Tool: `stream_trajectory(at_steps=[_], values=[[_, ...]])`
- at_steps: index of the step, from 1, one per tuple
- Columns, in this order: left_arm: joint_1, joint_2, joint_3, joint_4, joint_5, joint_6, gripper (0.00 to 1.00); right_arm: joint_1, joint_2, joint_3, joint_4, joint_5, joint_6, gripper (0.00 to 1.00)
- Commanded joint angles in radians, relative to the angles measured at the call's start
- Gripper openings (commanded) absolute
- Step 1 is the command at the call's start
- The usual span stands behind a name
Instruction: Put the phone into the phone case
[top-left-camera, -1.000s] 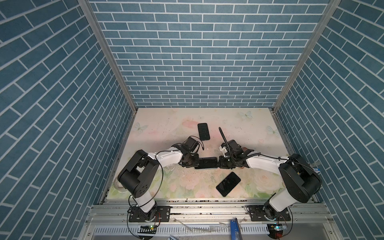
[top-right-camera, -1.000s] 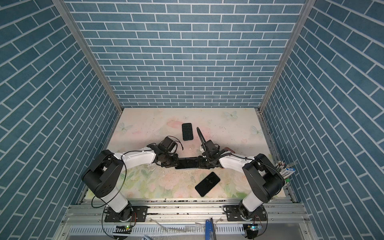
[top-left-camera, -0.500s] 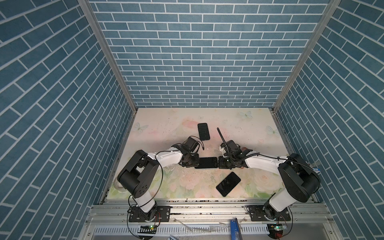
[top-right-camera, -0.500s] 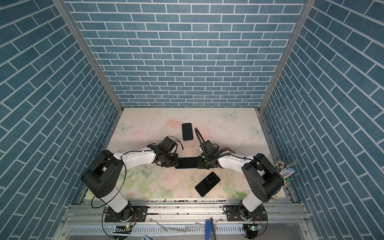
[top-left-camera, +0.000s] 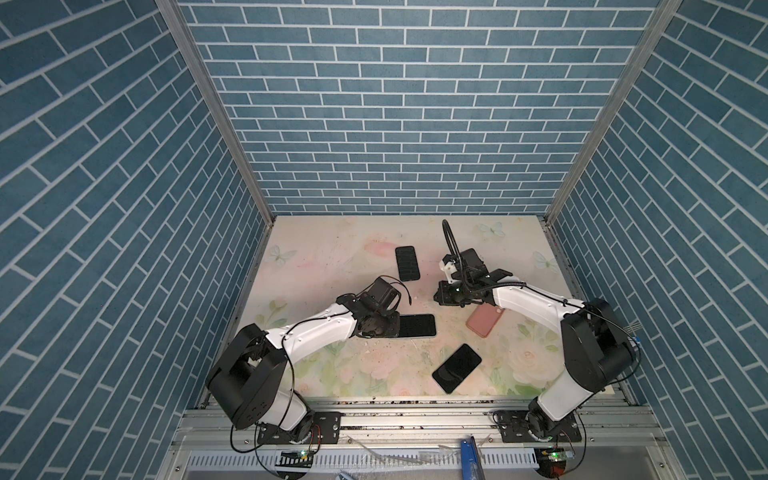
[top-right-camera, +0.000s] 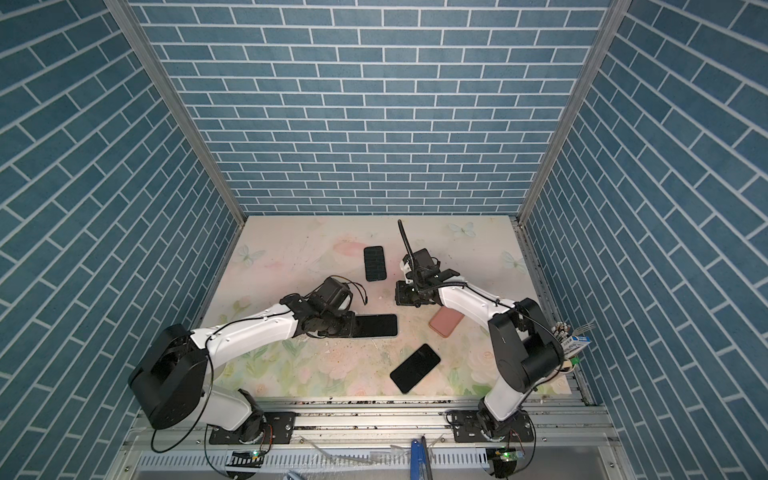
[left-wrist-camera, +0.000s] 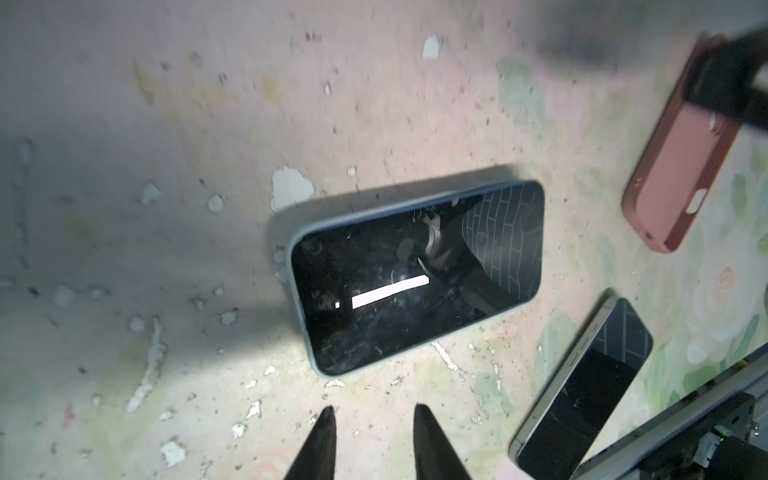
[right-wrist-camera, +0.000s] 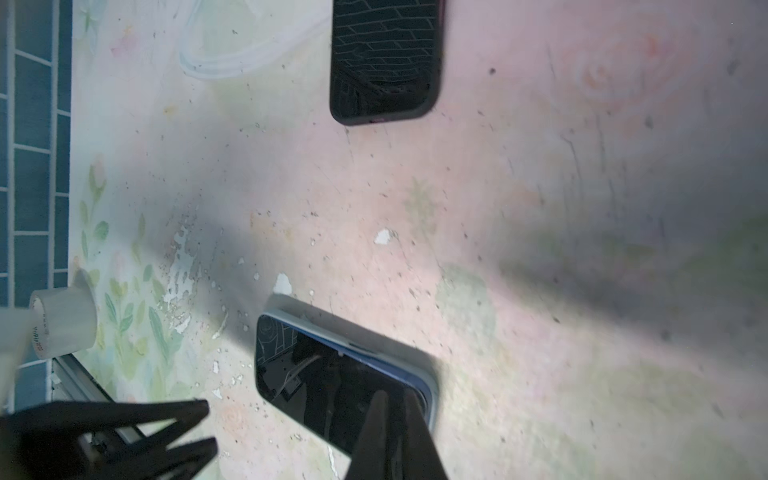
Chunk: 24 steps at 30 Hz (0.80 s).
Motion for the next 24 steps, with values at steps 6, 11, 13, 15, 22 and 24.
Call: stream_trajectory(at_steps=[6,11,13,15,22,24], values=[[-0.052,0.067,-0.058,0.097,0.025,-0.062,0.33,0.0,0.189,0.08,-0.02,-0.062,-0.037,0.09],[-0.044,0.126,-0.055,0.147,0.037,-0.056,0.34,0.014,0.149,-0.008,0.019,-0.077,-0.009,0.09],[-0.021,0.181,-0.044,0.187,0.066,-0.051,0.34,0.025,0.117,-0.067,0.044,-0.088,0.012,0.08],[0.005,0.23,-0.024,0.213,0.093,-0.041,0.34,0.042,0.084,-0.122,0.069,-0.101,0.037,0.08],[0.025,0.258,0.023,0.233,0.132,-0.038,0.34,0.096,-0.133,-0.304,0.106,-0.106,0.126,0.09],[0.014,0.235,-0.003,0.242,0.131,-0.055,0.34,0.095,-0.189,-0.318,0.075,-0.077,0.117,0.13]])
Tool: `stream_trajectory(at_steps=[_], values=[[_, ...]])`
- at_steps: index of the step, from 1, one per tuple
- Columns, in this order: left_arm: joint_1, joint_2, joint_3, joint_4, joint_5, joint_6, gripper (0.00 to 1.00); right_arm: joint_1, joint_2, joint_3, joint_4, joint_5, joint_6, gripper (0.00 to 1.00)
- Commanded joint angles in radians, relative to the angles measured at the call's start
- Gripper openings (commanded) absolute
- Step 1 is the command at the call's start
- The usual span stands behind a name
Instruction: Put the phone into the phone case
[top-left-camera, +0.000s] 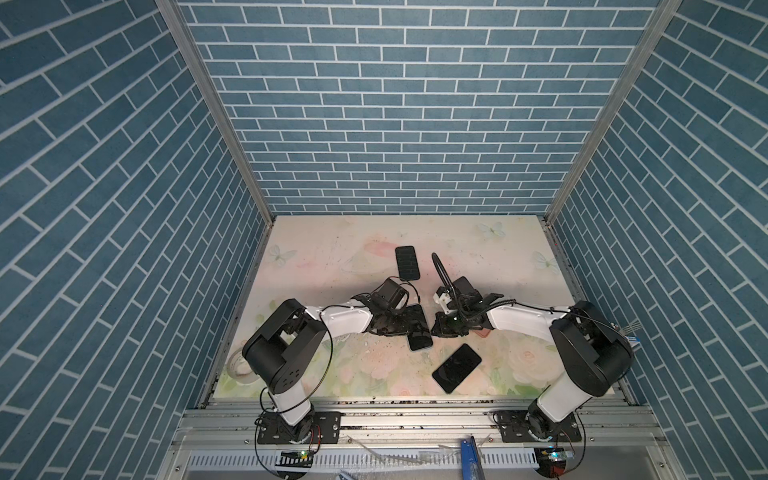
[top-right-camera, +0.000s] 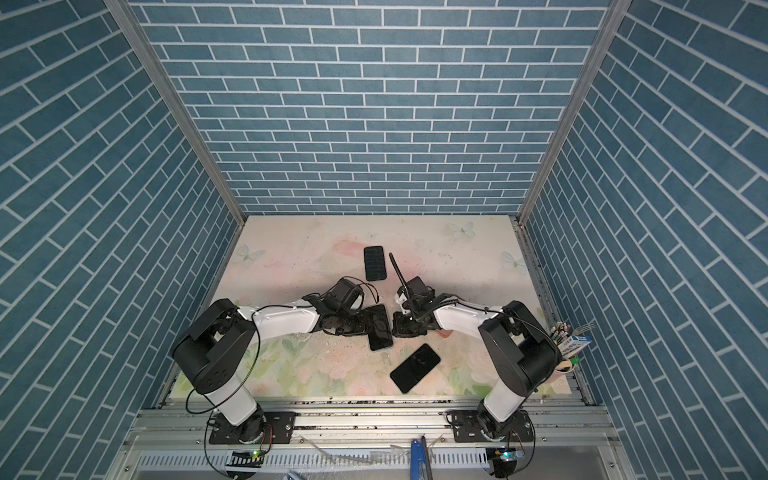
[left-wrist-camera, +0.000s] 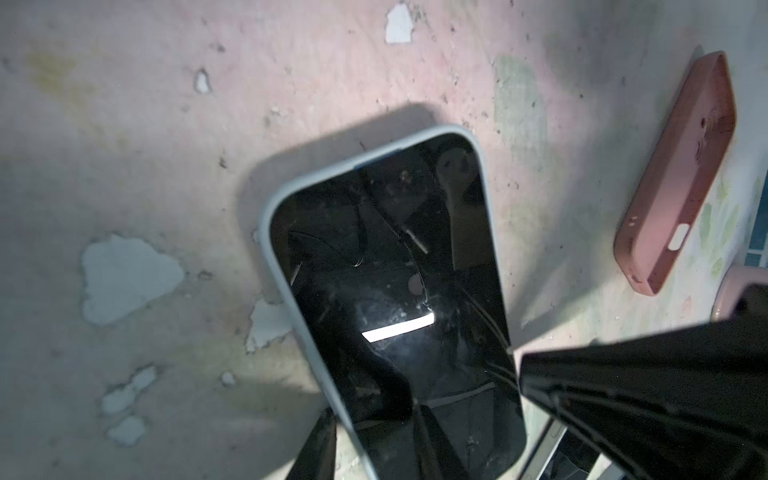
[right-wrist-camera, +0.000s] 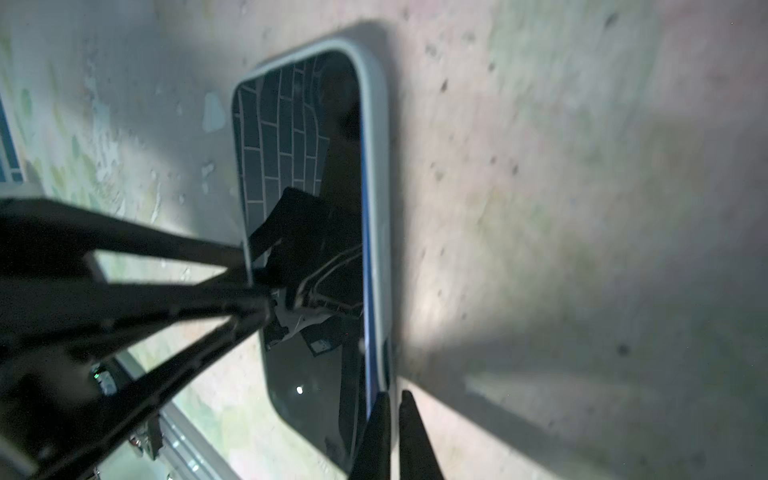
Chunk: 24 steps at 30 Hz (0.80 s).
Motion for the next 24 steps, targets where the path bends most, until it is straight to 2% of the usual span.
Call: stream_trajectory(at_steps=[1,3,8,16,24], values=[[-0.018,-0.014,-0.055,-0.011,0.0,-0.018,0.34,-0.002,-0.092,-0.008,-0.025,0.032,0.019,0.16],[-0.036,-0.042,-0.091,0.008,-0.005,-0.042,0.34,-0.002,-0.113,-0.018,-0.032,0.032,0.017,0.19],[-0.09,-0.093,-0.163,0.057,-0.026,-0.101,0.34,0.025,-0.112,-0.027,-0.017,0.021,0.034,0.21],[-0.132,-0.086,-0.181,0.101,-0.035,-0.139,0.34,0.049,-0.045,-0.011,-0.021,0.021,0.018,0.15],[-0.141,-0.094,-0.181,0.086,-0.034,-0.141,0.34,0.065,-0.018,-0.02,-0.055,0.079,-0.011,0.14]])
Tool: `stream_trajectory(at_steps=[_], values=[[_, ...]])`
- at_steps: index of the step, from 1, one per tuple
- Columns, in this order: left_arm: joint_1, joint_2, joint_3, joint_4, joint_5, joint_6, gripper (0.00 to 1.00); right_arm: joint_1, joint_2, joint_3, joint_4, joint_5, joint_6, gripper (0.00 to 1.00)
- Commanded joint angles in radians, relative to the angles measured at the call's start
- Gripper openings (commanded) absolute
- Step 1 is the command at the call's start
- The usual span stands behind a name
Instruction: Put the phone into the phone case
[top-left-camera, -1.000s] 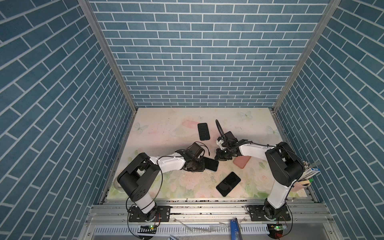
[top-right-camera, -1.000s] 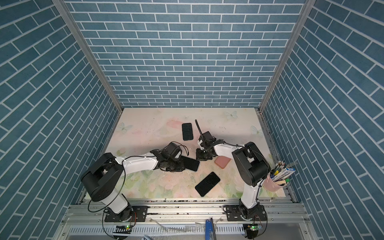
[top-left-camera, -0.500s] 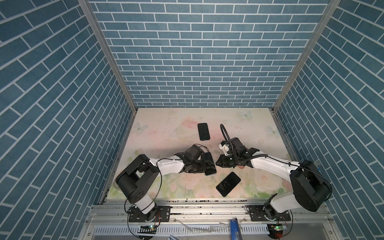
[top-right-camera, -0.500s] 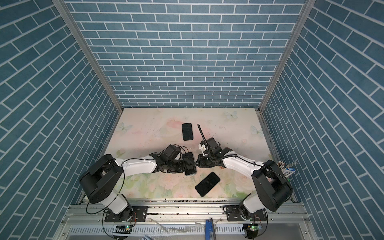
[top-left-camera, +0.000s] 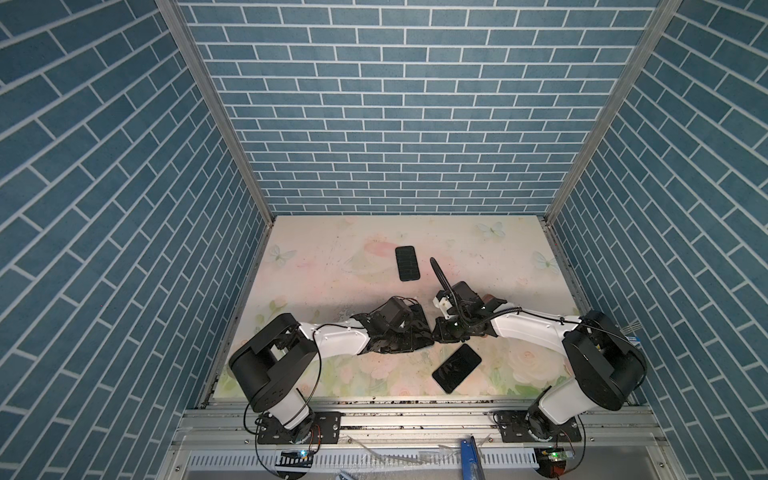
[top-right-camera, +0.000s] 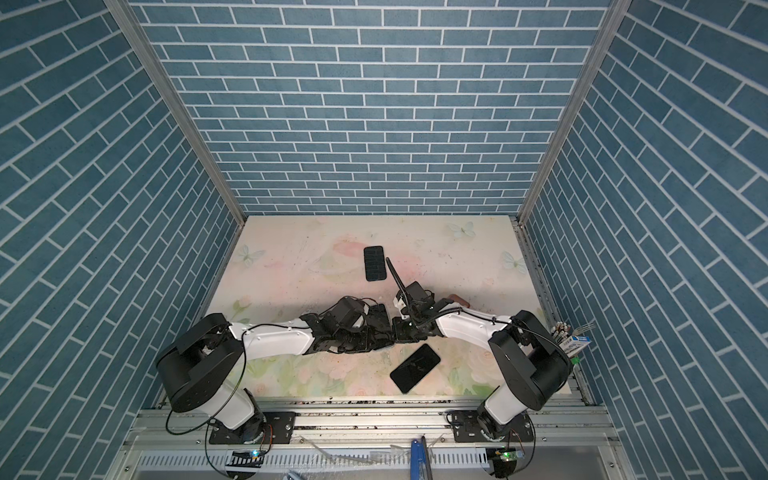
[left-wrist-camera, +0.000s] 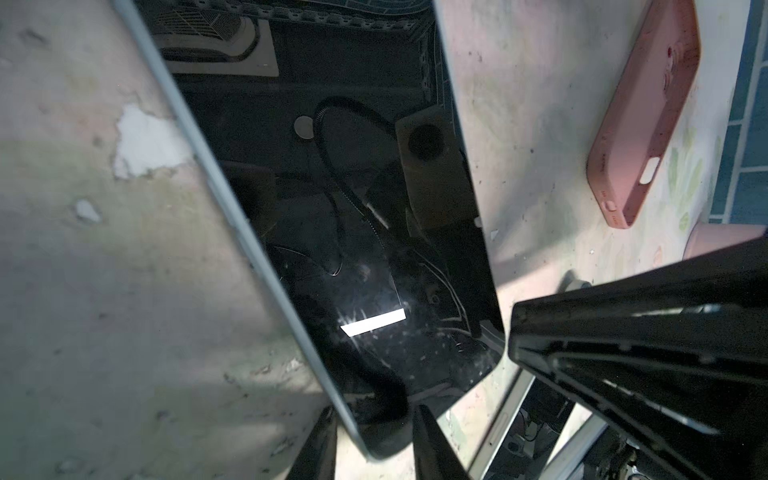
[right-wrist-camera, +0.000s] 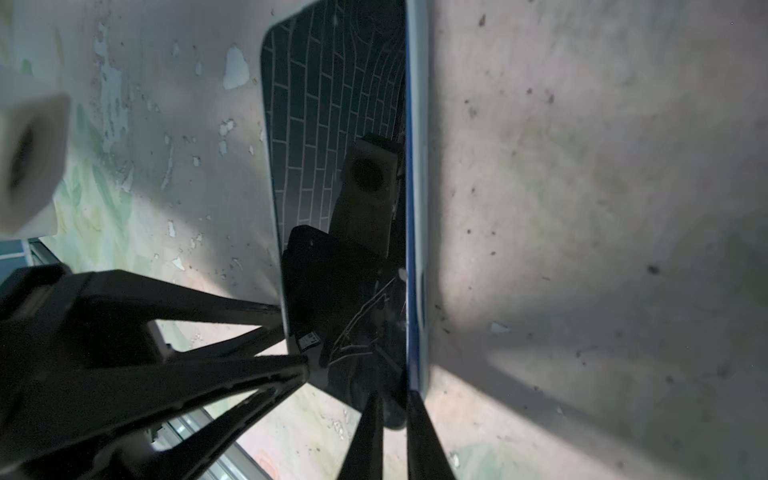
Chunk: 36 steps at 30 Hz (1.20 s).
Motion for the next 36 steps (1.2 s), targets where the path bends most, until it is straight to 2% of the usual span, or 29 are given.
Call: stream_trajectory(at_steps=[1,14,21,23,27,28,30,33,36], values=[[-0.011,0.012,-0.021,-0.046,-0.011,-0.002,0.34,0.01,0.006,-0.009,-0.035,0.039,-0.027,0.14],[-0.011,0.039,-0.017,-0.046,0.002,0.0,0.33,0.064,0.072,0.017,-0.037,0.025,-0.029,0.08],[-0.011,0.042,-0.016,-0.039,0.003,0.0,0.33,0.106,0.167,0.058,-0.114,-0.009,-0.083,0.06],[-0.011,0.042,-0.014,-0.04,0.004,0.001,0.33,0.116,0.178,0.066,-0.145,0.037,-0.094,0.07],[-0.012,0.029,-0.018,-0.047,-0.003,0.003,0.33,0.149,0.16,0.114,-0.252,0.241,-0.124,0.04],[-0.011,0.027,-0.018,-0.051,-0.009,0.004,0.33,0.152,0.151,0.127,-0.269,0.264,-0.129,0.01],[-0.011,0.025,-0.012,-0.066,-0.014,0.009,0.33,0.155,0.137,0.147,-0.286,0.315,-0.133,0.0],[-0.011,0.001,0.001,-0.104,-0.042,0.015,0.33,0.155,0.092,0.156,-0.268,0.331,-0.127,0.0],[-0.011,-0.082,0.002,-0.17,-0.094,0.03,0.33,0.154,0.015,0.156,-0.244,0.343,-0.129,0.11]])
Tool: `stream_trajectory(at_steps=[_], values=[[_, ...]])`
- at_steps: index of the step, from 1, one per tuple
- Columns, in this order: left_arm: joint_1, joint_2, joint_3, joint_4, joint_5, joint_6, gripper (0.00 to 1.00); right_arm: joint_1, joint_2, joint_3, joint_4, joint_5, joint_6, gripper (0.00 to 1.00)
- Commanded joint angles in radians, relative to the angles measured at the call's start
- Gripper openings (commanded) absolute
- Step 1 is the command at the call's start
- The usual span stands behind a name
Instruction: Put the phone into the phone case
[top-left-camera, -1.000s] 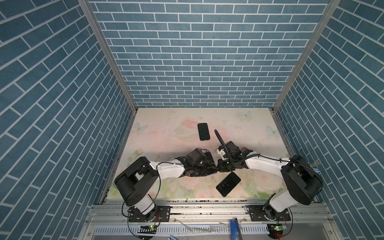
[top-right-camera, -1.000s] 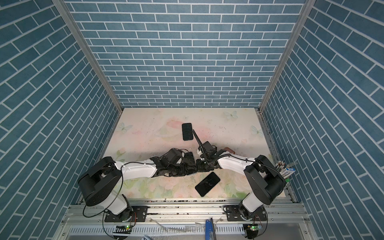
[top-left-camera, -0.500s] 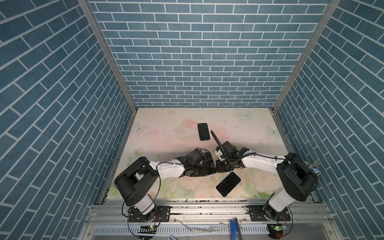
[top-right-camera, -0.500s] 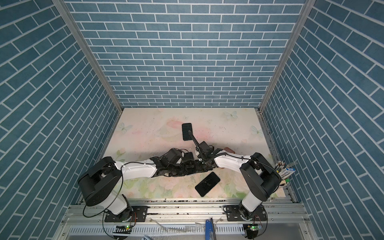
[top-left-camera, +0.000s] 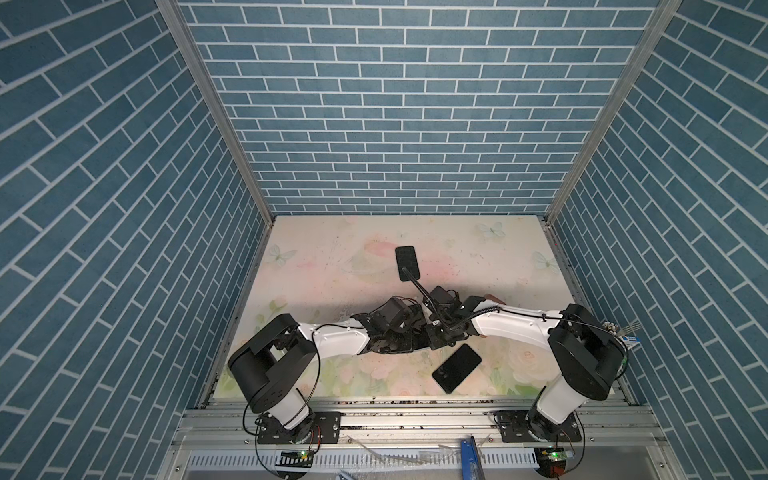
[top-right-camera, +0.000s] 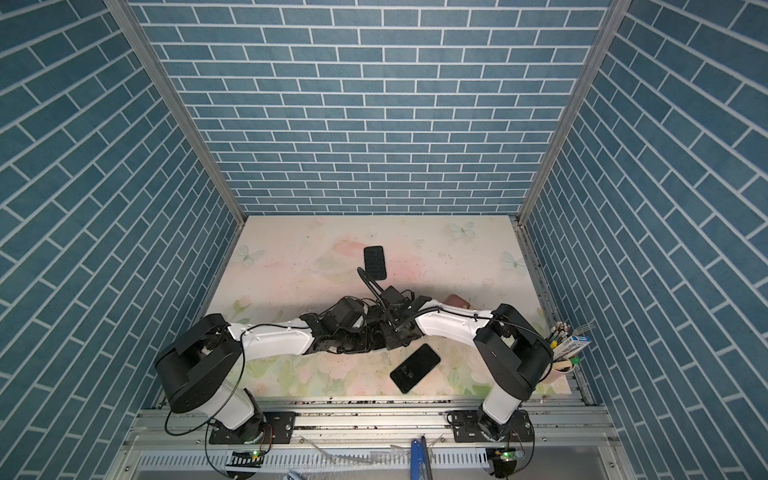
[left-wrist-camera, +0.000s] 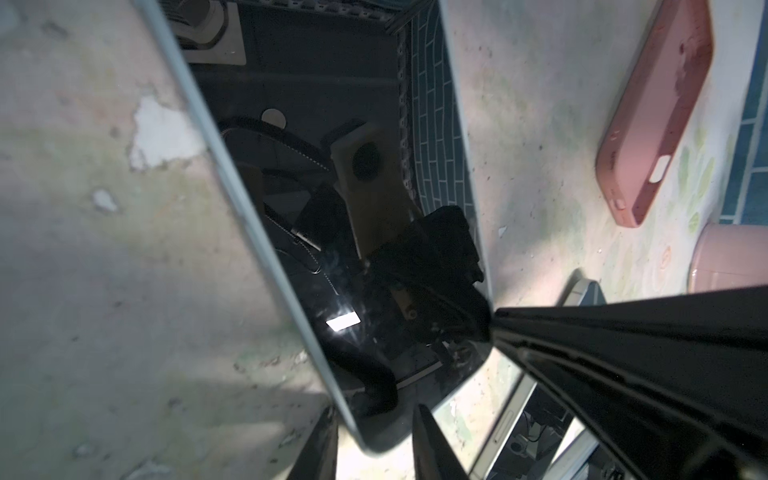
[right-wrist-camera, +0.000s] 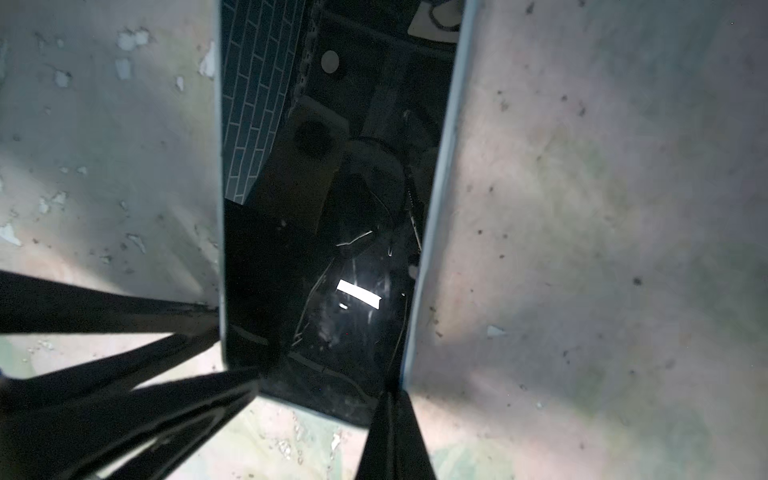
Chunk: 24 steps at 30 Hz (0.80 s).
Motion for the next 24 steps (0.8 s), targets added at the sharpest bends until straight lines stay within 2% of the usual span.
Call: stream_trajectory(at_steps=[1,3,5,6,7,9,11,12,13,14,18,20,24], values=[[-0.006,-0.1,0.0,-0.158,-0.094,0.035,0.33,0.003,-0.099,0.011,-0.037,0.06,-0.037,0.16],[-0.005,-0.196,0.004,-0.247,-0.161,0.059,0.34,0.001,-0.15,0.037,-0.054,0.074,-0.069,0.28],[-0.001,-0.303,0.016,-0.353,-0.241,0.077,0.35,-0.002,-0.203,0.049,-0.047,0.083,-0.087,0.48],[0.0,-0.358,0.028,-0.411,-0.28,0.087,0.38,-0.01,-0.235,0.039,-0.03,0.085,-0.082,0.88],[0.005,-0.419,0.043,-0.467,-0.322,0.097,0.41,-0.02,-0.268,0.022,-0.003,0.08,-0.07,0.98],[0.011,-0.531,0.074,-0.564,-0.395,0.112,0.48,-0.041,-0.33,-0.034,0.06,0.067,-0.046,0.98],[0.016,-0.645,0.111,-0.651,-0.476,0.116,0.6,-0.062,-0.383,-0.08,0.097,0.086,-0.011,0.99],[0.019,-0.703,0.132,-0.699,-0.52,0.112,0.71,-0.076,-0.403,-0.098,0.114,0.074,0.005,0.97],[0.022,-0.757,0.155,-0.759,-0.565,0.091,0.93,-0.088,-0.411,-0.104,0.122,0.054,0.016,0.93],[0.027,-0.804,0.181,-0.815,-0.603,0.069,0.99,-0.09,-0.407,-0.099,0.115,0.048,0.032,0.9],[0.059,-0.982,0.292,-1.014,-0.715,0.075,1.0,-0.077,-0.329,-0.028,0.019,0.043,0.139,0.75],[0.059,-1.038,0.33,-1.077,-0.758,0.121,0.99,-0.062,-0.271,0.019,-0.039,0.035,0.189,0.74],[0.06,-1.136,0.314,-1.113,-0.789,0.199,1.0,-0.013,-0.141,0.083,-0.066,-0.087,0.21,0.68]])
